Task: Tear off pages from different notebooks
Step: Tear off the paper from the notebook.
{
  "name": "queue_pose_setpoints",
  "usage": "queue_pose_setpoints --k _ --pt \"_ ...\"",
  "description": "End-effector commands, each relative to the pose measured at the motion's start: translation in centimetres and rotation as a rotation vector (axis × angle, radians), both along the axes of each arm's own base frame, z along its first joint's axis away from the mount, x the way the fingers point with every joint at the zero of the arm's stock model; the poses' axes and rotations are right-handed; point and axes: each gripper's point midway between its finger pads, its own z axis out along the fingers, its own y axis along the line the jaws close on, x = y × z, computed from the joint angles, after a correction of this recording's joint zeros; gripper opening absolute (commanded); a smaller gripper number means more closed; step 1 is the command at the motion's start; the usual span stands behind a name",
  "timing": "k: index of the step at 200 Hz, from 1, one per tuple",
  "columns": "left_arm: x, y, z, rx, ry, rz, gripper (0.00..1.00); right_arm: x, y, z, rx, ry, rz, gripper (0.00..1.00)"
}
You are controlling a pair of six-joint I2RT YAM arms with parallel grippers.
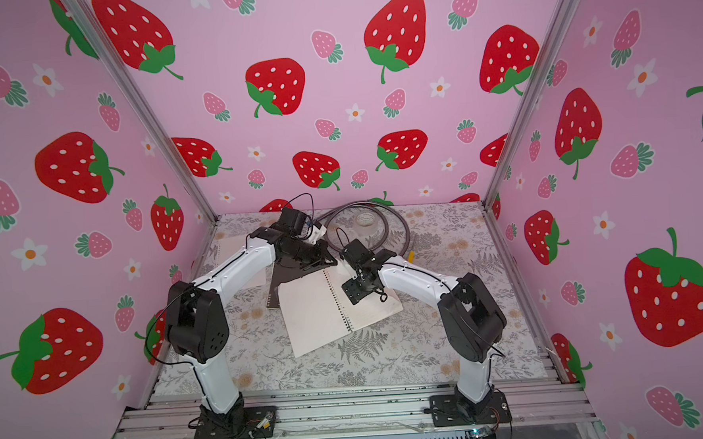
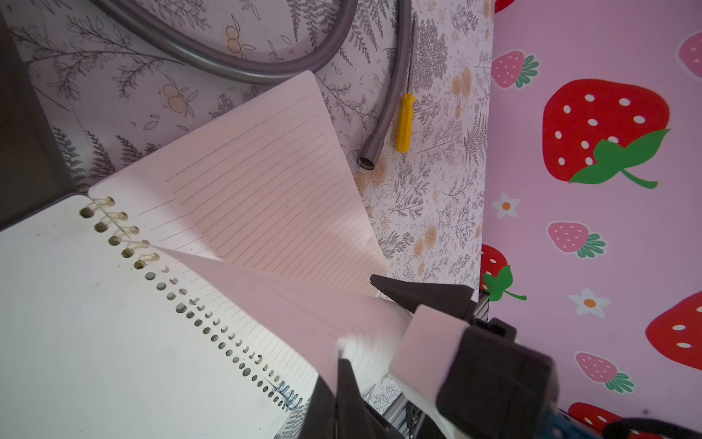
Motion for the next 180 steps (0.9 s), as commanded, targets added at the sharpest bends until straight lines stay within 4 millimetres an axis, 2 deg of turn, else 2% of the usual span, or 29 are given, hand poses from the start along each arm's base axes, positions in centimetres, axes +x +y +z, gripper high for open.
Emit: queue_pose_setpoints --k 1,32,71,98,113,121,136,140,147,161,180 --pt "-0.2 0.2 1.6 0.01 -0.027 -0.019 0.0 -0.5 -1.1 -1.5 -0.064 0.012 0.013 0.8" --pt "0.2 0.7 1.6 0.03 -0.03 -0.019 0.0 -2.2 -1.3 -1.9 -0.01 0.078 -0.014 0.8" --pt "0.5 0.9 1.3 0.043 -0.025 -0.022 0.0 -4.4 -3.2 -1.9 0.016 0.141 -0.068 0.77" --pt "0.6 1.0 1.6 0.045 -0.036 -0.024 0.0 -4.4 -4.6 -2.6 0.032 0.159 -0.135 0.7" --pt "0.5 1.0 1.7 0.045 -0.041 -0.025 0.0 -3.6 -5.4 -2.9 0.04 0.164 -0.194 0.54" --pt "0.5 1.0 1.8 0.045 -0.044 -0.027 0.0 -3.1 -5.5 -2.9 0.062 0.176 -0.217 0.36" --pt "0.4 1.1 2.2 0.044 -0.054 -0.027 0.0 -2.5 -5.3 -2.8 0.127 0.223 -0.25 0.12" --pt "0.3 1.1 2.2 0.044 -0.055 -0.029 0.04 -2.4 -5.1 -2.7 0.147 0.236 -0.257 0.07" --pt "0.3 1.2 2.4 0.043 -0.062 -0.03 0.19 -2.3 -4.7 -2.5 0.183 0.26 -0.267 0.0" --pt "0.1 1.1 3.0 0.033 -0.078 -0.034 0.43 -2.3 -3.7 -1.9 0.276 0.33 -0.289 0.0" --pt "-0.3 1.3 3.9 0.019 -0.116 -0.031 0.58 -2.5 -1.9 -1.2 0.4 0.458 -0.331 0.0"
